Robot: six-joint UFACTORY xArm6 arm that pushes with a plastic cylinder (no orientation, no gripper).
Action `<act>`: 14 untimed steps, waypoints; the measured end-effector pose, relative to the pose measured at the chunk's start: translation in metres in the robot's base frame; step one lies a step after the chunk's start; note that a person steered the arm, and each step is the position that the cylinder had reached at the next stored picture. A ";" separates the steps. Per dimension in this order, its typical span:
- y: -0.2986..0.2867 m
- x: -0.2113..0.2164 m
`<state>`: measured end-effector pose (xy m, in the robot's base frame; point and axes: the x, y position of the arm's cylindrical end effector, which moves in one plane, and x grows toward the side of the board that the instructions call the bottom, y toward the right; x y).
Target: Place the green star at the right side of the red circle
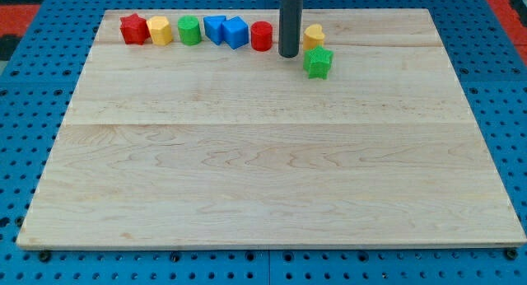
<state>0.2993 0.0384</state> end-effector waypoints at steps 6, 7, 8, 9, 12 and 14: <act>0.038 0.077; 0.069 0.060; 0.068 0.010; 0.073 0.000; 0.044 -0.020; 0.048 -0.026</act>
<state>0.2735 0.0864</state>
